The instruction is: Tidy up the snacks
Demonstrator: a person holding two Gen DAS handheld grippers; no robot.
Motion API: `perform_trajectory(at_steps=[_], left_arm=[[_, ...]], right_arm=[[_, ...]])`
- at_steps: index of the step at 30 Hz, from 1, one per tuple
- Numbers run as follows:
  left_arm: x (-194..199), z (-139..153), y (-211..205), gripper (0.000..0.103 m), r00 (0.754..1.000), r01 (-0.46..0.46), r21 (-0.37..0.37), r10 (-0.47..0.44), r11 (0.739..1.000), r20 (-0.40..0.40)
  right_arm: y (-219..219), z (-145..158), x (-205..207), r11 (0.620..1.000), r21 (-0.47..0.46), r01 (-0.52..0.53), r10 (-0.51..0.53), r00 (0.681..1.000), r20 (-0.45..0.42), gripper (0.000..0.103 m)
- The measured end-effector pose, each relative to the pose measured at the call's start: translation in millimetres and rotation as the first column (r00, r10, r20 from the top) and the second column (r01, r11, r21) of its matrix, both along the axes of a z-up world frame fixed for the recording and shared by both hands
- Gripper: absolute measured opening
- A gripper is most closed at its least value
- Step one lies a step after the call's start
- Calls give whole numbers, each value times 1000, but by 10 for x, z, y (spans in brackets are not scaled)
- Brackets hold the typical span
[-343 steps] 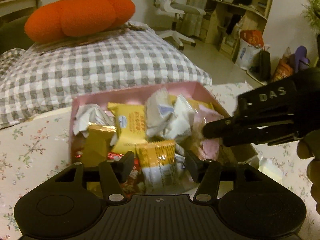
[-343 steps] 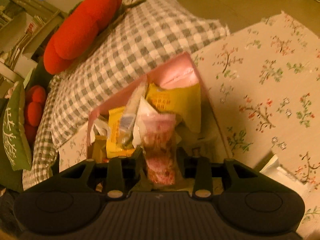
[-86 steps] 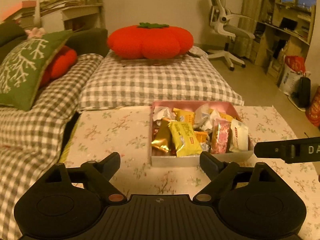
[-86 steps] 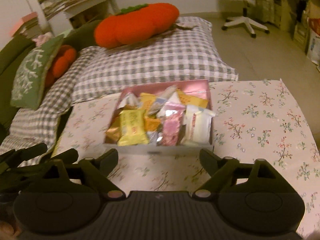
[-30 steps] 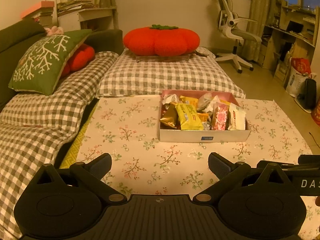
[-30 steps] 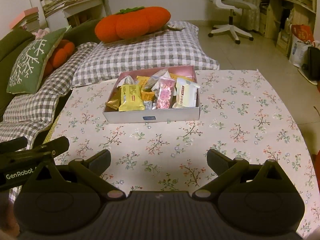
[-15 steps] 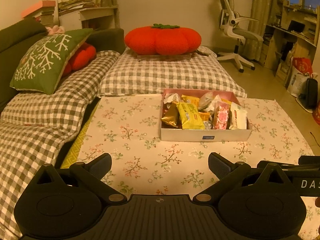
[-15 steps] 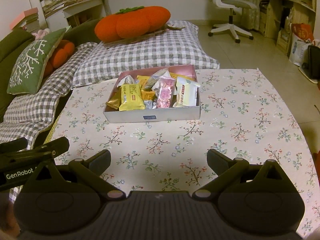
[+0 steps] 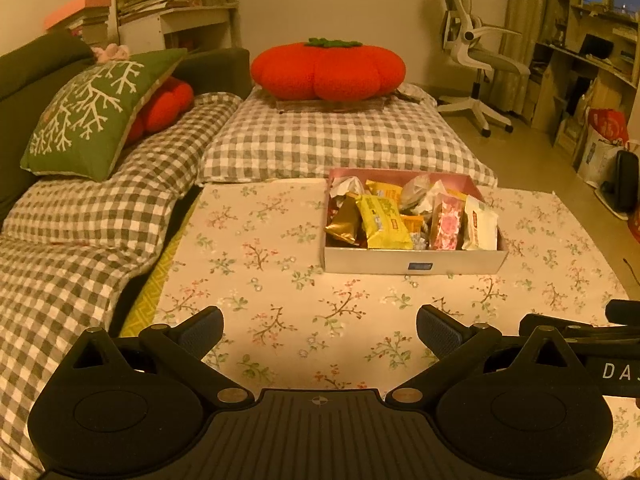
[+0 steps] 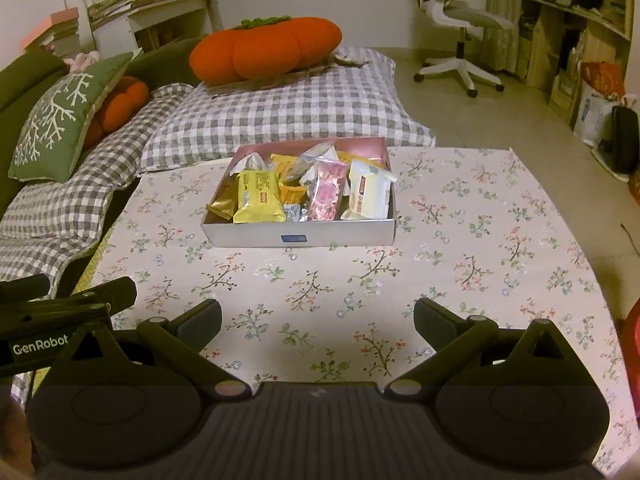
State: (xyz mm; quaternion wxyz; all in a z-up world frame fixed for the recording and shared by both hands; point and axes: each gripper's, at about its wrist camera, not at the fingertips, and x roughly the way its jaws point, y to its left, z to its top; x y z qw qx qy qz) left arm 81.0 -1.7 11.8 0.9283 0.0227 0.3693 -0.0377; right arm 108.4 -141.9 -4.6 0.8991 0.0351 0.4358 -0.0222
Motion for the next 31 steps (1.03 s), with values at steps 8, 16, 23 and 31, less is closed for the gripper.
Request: perform_trajectory(at_steps=[8, 16, 23, 31], left_arm=[[-3, -5, -2, 103, 1000, -1, -2, 1, 1000, -6], [-2, -12, -7, 103, 1000, -1, 2, 1, 1000, -9], [1, -14, -3, 103, 1000, -2, 1, 2, 1000, -14], [-1, -12, 3, 103, 1000, -4, 1, 4, 1000, -15]], right_arm=[[4, -3, 5, 1000, -4, 4, -4, 1000, 0, 102], [0, -11, 2, 1000, -7, 5, -5, 1000, -2, 102], [2, -13, 2, 1000, -7, 5, -5, 1000, -2, 102], [3, -12, 2, 1000, -7, 5, -5, 1000, -3, 102]])
